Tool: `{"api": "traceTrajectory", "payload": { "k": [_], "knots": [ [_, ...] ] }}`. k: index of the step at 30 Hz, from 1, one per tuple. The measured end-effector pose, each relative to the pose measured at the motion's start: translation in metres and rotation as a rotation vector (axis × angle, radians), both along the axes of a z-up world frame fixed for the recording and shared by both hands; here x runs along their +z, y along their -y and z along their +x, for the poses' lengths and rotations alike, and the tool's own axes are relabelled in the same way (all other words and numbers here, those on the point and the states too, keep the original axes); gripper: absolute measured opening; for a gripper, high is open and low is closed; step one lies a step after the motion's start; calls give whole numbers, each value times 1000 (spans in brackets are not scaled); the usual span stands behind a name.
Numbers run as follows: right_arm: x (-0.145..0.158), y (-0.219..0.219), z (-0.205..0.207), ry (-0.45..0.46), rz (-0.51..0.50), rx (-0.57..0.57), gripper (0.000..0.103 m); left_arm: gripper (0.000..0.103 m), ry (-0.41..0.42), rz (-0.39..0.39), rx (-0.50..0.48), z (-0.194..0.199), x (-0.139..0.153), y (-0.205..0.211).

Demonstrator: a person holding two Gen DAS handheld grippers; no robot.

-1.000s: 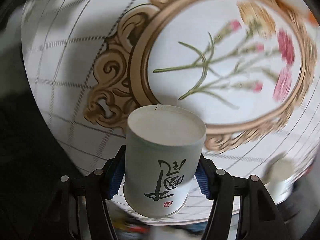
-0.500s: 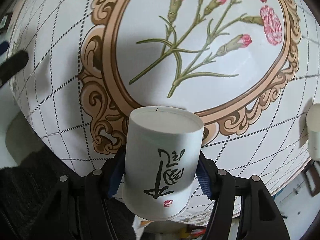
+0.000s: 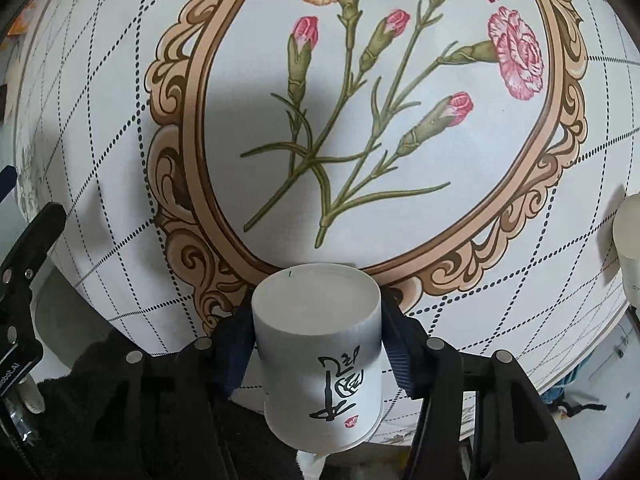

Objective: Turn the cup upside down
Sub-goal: 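Lower the inverted cup onto the floral oval print and open the right tool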

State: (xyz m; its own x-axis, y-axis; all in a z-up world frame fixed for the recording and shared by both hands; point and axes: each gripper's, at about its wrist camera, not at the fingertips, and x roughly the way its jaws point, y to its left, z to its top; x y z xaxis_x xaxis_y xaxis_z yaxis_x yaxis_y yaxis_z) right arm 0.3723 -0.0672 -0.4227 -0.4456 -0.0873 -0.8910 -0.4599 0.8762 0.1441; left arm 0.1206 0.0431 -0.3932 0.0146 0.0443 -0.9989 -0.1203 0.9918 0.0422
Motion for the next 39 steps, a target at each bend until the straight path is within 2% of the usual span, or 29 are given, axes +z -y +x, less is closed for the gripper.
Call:
{"api": "traceTrajectory", "payload": {
  "k": [5,8,10,15,19,22,25,27,28,34,39],
  "knots": [
    [3,10,5,40,31,-16,60,93,-3,-8,-3,3,3,-2],
    [31,19,17,139,74,-69,60,93,-5,-16,-4,8,3,-3],
    [47,26,28,246,101,-104,60,93,-13,-30,4,13,1,-4],
    [82,53,45,540,213,-275,60,93,-22,-59,27,22,-3,-13],
    [108,67,38,820,308,-403,60,93,-25,-51,22,32,-7,-17],
    [111,68,29,911,323,-443,60,93,-22,-40,0,36,-7,-15],
    [109,69,15,973,329,-455,60,93,-16,-30,-24,36,-5,-12],
    [109,66,3,979,323,-442,60,93,-14,-35,-30,37,-4,-13],
    [114,68,0,975,325,-436,60,93,-13,-37,-33,37,-3,-12],
    [98,58,-8,938,295,-416,61,93,1,-37,-62,41,7,6],
    [101,60,-15,919,258,-437,71,93,23,-49,-96,41,19,18]
  ]
}}
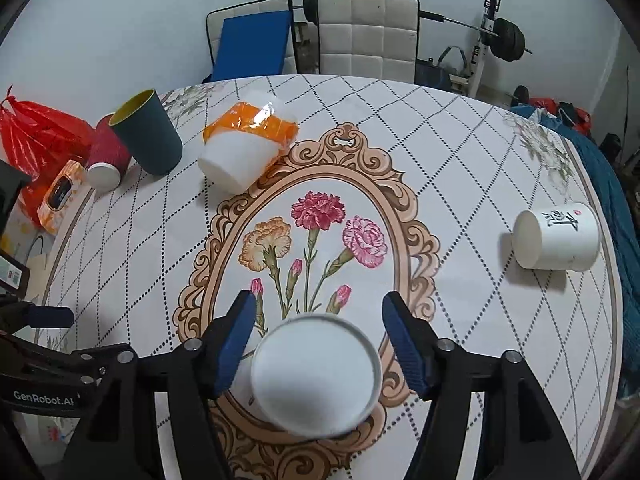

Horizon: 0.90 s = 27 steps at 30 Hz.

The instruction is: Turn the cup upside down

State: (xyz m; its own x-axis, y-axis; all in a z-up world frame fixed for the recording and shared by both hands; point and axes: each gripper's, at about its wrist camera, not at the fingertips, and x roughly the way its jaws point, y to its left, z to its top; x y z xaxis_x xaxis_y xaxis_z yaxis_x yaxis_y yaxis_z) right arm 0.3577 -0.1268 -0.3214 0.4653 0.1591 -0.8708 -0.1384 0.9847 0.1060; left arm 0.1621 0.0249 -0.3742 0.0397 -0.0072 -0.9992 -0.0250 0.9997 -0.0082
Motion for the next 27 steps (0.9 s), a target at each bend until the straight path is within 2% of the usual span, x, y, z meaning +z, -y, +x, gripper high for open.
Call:
{"api": "traceTrajectory", "payload": {
  "k": [4,5,7,13,15,20,27],
  "knots": [
    [26,10,-14,-14,24,-46,95,93,50,-5,-59,-7,28,10],
    [33,14,-18,-26,26,-57,96,93,69,1,-72,-10,38,12],
    [48,20,-30,-55,0,-82,96,100,103,1,-101,-17,58,18],
    [84,48,-80,-120,-85,-204,96,100,187,-2,-125,-34,101,20],
    [94,58,-92,-132,-80,-242,96,100,209,-2,-129,-39,113,25],
    [138,81,-127,-110,-57,-300,96,100,288,18,-122,-68,157,32],
    [212,87,-175,-29,-50,-254,96,100,371,13,-102,-115,216,41]
  ]
}}
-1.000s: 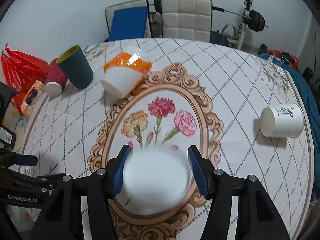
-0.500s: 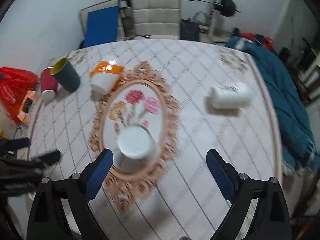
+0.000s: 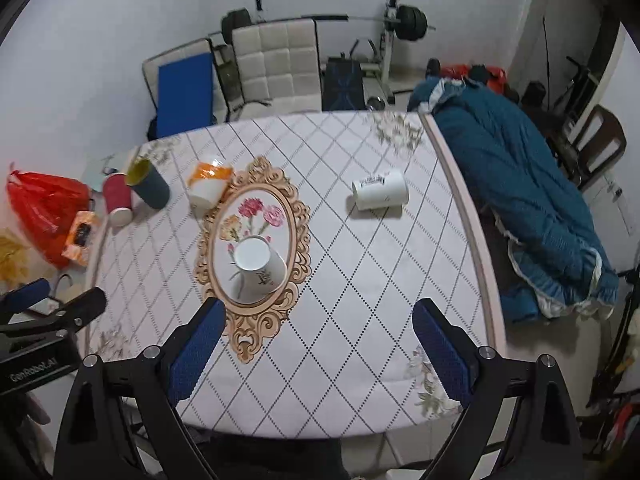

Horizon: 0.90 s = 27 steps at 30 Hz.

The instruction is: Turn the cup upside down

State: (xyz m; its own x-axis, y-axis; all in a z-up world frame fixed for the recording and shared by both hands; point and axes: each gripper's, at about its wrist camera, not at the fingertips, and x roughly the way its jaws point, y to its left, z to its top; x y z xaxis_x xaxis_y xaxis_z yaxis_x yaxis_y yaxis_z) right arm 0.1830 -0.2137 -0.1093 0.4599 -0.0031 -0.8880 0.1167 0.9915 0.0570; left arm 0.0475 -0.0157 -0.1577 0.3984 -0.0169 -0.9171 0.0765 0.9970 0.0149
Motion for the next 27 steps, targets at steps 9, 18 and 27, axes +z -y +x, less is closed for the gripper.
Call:
{"api": "traceTrajectory", "payload": {
  "k": [9,18,27],
  "knots": [
    [76,-3,-58,82,-12,42,97,100,77,-17,34,-53,58,-3],
    [129,0,-103,155,-26,43,97,100,134,-15,38,-89,100,0],
    [160,2,-130,190,-31,27,97,100,165,-14,42,-110,123,3]
  ]
}}
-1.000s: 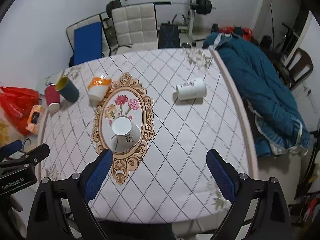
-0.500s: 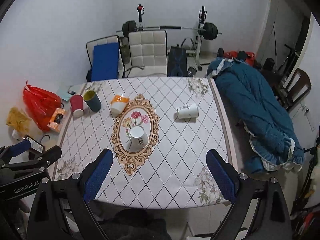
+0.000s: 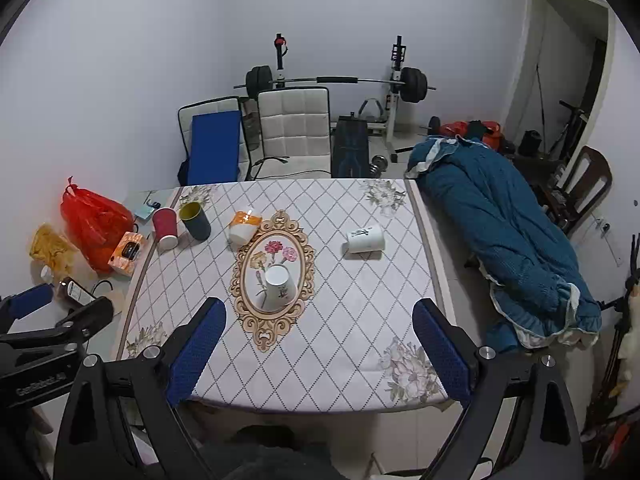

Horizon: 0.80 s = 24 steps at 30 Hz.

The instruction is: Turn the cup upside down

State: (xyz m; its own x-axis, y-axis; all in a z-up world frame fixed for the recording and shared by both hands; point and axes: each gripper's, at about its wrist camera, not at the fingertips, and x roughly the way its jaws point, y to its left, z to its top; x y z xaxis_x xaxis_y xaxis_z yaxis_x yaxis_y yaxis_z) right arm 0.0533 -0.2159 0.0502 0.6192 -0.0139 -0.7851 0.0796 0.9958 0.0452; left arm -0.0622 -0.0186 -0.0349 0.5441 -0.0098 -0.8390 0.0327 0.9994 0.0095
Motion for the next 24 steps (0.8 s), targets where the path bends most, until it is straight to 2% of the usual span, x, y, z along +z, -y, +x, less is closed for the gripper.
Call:
{"api": "traceTrajectory", "payload": {
  "k": [24],
  "knots": [
    [12,1,-2,9,-23,22,99,100,-1,10,23,-7,2,6]
  ]
}}
